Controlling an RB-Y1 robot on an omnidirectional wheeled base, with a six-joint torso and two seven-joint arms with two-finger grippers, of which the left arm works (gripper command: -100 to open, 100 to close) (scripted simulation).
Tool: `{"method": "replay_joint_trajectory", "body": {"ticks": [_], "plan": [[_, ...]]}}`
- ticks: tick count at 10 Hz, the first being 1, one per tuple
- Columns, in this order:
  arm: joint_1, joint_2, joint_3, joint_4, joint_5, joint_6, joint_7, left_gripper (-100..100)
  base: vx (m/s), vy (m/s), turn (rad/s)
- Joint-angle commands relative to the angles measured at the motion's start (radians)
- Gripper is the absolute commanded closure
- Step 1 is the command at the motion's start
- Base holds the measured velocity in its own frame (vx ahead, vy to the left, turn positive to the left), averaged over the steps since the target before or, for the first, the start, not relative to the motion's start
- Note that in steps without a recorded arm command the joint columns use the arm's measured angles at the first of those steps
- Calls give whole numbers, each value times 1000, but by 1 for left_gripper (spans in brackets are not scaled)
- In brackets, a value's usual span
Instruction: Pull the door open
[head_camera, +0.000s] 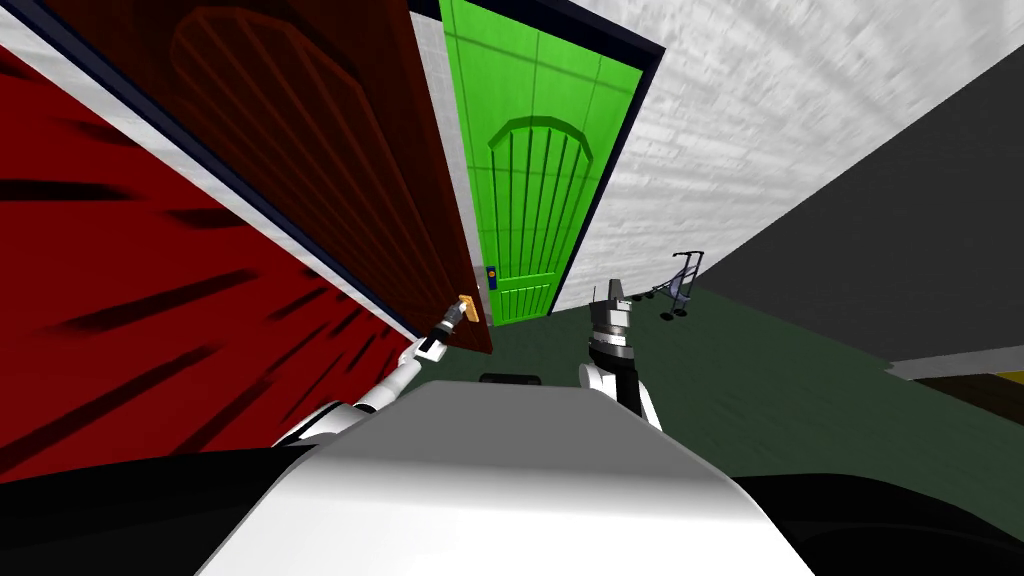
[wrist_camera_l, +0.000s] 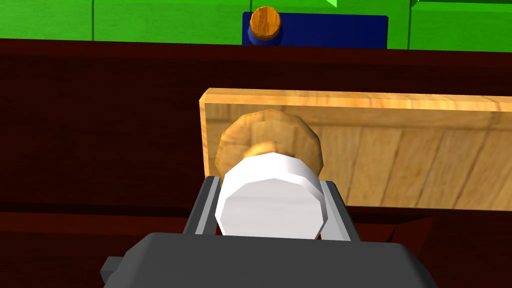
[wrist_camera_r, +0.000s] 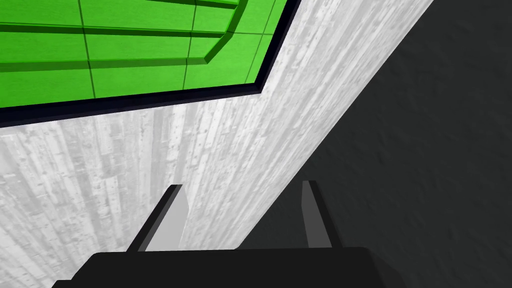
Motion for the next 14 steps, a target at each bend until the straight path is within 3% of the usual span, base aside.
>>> {"method": "replay_joint_trajectory", "body": {"ticks": [1, 2, 4, 5, 7, 10, 14], "plan": [[24, 26, -25, -21, 1, -17, 21, 100, -222, 111, -94], [37, 47, -44, -35, 2, -32, 38, 100, -236, 100, -108], [52, 73, -66, -52, 3, -50, 57, 100, -210, 132, -103], [50, 68, -53, -45, 3, -40, 47, 100, -97, 68, -18], [71, 107, -83, -51, 7, -83, 73, 100, -150, 100, -136], [87, 142, -107, -57, 11, -122, 95, 100, -167, 125, -119], [114, 203, -149, -67, 19, -189, 132, 100, -189, 126, -123]]}}
